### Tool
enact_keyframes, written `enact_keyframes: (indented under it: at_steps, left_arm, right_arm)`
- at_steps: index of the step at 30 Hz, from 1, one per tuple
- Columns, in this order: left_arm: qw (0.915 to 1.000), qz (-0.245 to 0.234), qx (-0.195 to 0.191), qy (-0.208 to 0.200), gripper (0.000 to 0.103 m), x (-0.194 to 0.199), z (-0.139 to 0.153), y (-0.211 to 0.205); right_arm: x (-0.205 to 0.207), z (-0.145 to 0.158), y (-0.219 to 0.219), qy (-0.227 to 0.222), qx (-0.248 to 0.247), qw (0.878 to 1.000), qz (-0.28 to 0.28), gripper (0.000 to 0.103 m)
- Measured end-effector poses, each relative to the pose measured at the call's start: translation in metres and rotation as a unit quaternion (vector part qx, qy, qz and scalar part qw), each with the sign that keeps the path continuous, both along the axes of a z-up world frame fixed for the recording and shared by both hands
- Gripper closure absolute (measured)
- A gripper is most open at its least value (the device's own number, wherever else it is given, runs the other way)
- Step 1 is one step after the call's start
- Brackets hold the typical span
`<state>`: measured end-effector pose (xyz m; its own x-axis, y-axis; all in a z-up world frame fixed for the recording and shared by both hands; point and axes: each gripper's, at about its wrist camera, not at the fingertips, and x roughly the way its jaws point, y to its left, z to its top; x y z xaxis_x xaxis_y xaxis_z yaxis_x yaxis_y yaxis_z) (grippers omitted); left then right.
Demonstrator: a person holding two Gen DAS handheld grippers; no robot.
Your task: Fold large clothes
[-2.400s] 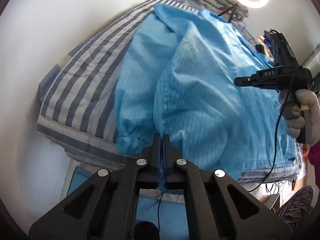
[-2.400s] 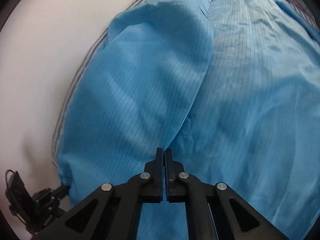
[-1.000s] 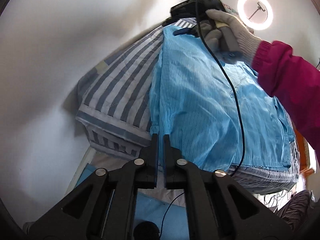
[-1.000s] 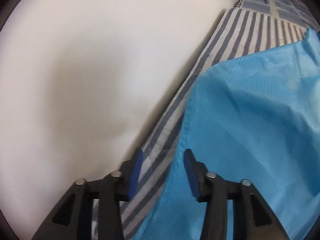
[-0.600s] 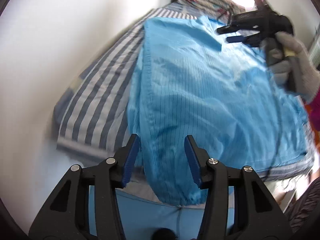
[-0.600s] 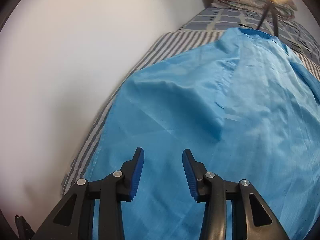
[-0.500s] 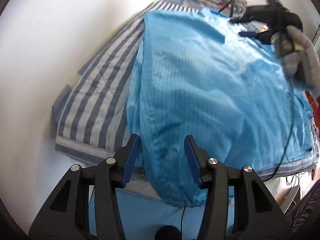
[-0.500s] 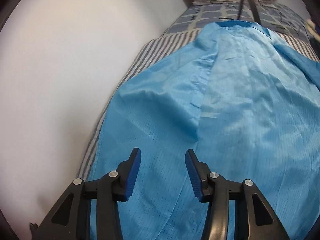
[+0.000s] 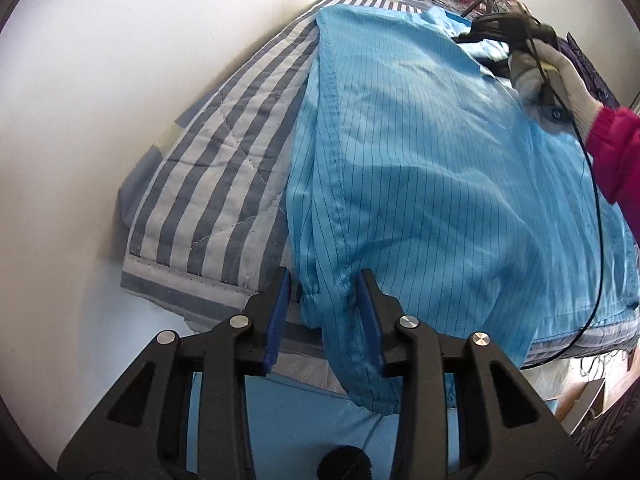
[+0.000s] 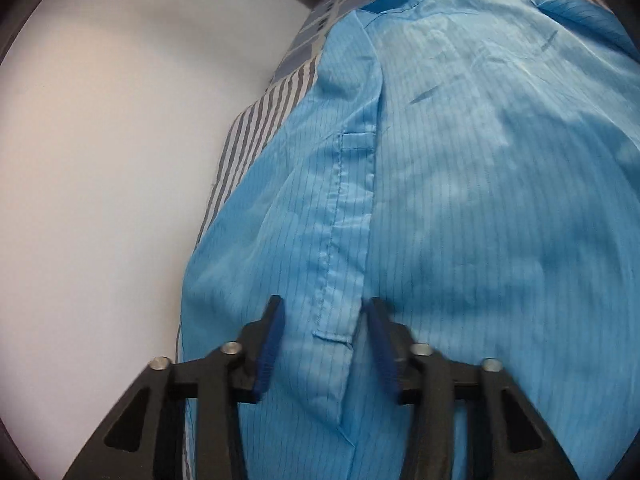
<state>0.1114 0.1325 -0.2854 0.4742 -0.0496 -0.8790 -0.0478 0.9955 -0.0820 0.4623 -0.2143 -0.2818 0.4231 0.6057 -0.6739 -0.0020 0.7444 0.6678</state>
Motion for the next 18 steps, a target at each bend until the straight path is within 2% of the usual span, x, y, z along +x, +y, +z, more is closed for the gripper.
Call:
enact_keyframes:
  at_steps: [1,2,3,4,5,6,7,8,11,14,18]
  left_arm:
    - [1.0000,-0.002,0.003,-0.001,0.068,0.000,0.000,-0.001]
    - [1.0000,-0.003,0.005,-0.001,0.068,0.001,-0.001,-0.002]
    - [1.0000,-0.003,0.006,-0.001,0.068,0.004,-0.001,-0.003]
    - [1.0000,-0.003,0.006,-0.001,0.068,0.004,-0.001,-0.004]
    - [1.0000,-0.003,0.007,-0.002,0.068,0.005,-0.001,-0.004]
    - [1.0000,-0.004,0.008,-0.003,0.068,0.006,-0.001,-0.004]
    - [1.0000,-0.005,0.008,-0.003,0.068,0.006,-0.002,-0.005]
    - [1.0000,-0.003,0.006,-0.003,0.068,0.007,-0.001,-0.004]
    - [1.0000,-0.001,0.001,-0.003,0.068,0.008,-0.001,-0.003]
    - [1.0000,-0.003,-0.004,-0.004,0.068,0.008,0.001,-0.003]
    - [0.9999,0.002,-0.011,-0.006,0.068,0.002,0.004,0.000]
  right_arm:
    - [0.002,0.000,0.005,0.000,-0.008,1.000,0.010,0.101]
    - [0.002,0.007,0.012,-0.010,-0.049,0.999,0.018,0.103]
    - [0.001,0.016,0.019,-0.031,-0.122,0.992,0.024,0.103]
    - [-0.001,0.022,0.028,-0.049,-0.208,0.976,0.025,0.103]
    - [-0.002,0.026,0.034,-0.063,-0.263,0.962,0.030,0.099]
    - [-0.002,0.027,0.034,-0.060,-0.269,0.961,0.036,0.097]
    - [-0.002,0.030,0.030,-0.050,-0.260,0.964,0.033,0.084]
    - [-0.007,0.038,0.025,-0.058,-0.247,0.967,0.018,0.080]
    - [-0.023,0.060,0.028,-0.115,-0.198,0.973,0.030,0.078]
    - [-0.023,0.060,0.051,-0.133,-0.154,0.976,0.074,0.071]
    - [-0.012,0.051,0.081,-0.147,-0.179,0.971,0.065,0.071]
